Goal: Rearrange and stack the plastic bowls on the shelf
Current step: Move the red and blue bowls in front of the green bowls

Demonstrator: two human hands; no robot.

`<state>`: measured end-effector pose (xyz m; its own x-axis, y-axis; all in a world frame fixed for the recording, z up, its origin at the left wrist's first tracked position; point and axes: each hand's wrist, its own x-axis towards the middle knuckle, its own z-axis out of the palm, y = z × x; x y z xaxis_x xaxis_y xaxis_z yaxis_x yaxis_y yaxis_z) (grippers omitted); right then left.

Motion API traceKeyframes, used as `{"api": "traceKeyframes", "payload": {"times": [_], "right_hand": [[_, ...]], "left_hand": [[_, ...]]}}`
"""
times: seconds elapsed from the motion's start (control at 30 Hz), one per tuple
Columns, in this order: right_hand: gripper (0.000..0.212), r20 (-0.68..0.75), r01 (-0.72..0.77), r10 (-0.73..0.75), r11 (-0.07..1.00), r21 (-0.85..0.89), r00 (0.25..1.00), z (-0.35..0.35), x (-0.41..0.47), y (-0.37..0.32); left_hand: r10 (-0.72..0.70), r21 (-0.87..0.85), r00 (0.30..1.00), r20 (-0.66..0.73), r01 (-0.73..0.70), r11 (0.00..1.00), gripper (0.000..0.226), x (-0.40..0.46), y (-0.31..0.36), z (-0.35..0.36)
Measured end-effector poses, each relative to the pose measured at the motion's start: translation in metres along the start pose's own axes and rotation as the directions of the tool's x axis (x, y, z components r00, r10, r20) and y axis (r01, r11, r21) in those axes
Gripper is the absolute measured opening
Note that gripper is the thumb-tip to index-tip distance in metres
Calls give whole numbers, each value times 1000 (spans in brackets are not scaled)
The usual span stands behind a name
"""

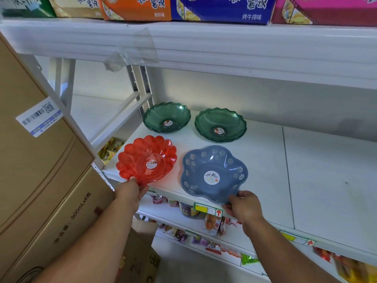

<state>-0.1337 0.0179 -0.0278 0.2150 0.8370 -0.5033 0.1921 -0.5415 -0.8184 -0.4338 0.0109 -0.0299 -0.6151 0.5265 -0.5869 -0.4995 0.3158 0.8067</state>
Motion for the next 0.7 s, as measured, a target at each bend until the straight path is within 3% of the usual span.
{"api": "traceKeyframes", "payload": {"times": [0.17,0.23,0.33,0.47,0.6,0.7], "right_hand": [[9,5,-11,11,1000,-22,1000,0,-1,2],[10,0,-22,22,999,-26,1000,-1,-1,4],[23,-70,-1,-7,993,-114,998,-6,0,8],[46,-225,68,-121,971,-231,967,-21,-3,-3],[46,-230,183,-236,956,-229,944,-32,-1,-36],[56,-156,196,-223,966,-170,962,-36,10,-59]], "left_hand": [[-10,42,998,-60,12,999,27,2,-3,0],[35,157,993,-114,-17,987,27,-1,-2,1],[240,378,958,-156,-166,911,19,-14,-3,4],[490,432,872,-16,-436,790,42,-38,-4,11],[481,395,876,44,-457,797,50,-53,18,34],[444,345,894,56,-435,832,48,-51,37,57]]}}
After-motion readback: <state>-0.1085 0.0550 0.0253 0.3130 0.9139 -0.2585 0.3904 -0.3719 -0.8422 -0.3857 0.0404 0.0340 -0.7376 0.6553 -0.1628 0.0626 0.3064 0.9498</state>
